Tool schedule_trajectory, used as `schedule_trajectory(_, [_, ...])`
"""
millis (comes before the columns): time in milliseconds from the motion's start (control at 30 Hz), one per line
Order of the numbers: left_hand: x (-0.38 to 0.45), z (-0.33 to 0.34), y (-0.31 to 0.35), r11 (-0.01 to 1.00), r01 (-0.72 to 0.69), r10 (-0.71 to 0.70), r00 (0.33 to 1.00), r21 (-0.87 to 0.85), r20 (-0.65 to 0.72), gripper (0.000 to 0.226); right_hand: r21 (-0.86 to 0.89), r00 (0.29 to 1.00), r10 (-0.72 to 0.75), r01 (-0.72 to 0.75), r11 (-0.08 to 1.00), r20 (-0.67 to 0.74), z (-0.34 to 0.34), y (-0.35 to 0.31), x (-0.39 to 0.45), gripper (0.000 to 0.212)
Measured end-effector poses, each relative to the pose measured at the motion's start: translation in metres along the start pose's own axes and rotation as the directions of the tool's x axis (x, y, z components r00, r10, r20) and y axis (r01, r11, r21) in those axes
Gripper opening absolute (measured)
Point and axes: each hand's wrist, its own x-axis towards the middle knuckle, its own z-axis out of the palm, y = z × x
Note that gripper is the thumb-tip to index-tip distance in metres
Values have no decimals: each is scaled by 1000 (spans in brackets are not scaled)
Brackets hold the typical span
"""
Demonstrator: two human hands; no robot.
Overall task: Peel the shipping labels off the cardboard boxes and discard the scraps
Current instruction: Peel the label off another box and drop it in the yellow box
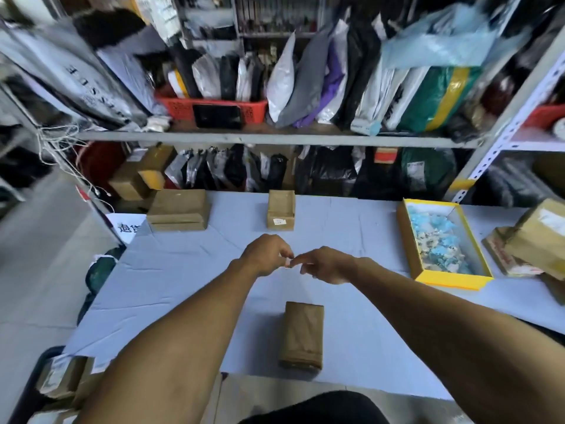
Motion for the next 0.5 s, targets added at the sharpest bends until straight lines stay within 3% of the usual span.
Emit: schedule_trajectory(500, [-10,-9,-7,999,19,-19,999,28,-28,22,70,986,23,-12,997,-167,-22,-4,-18,29])
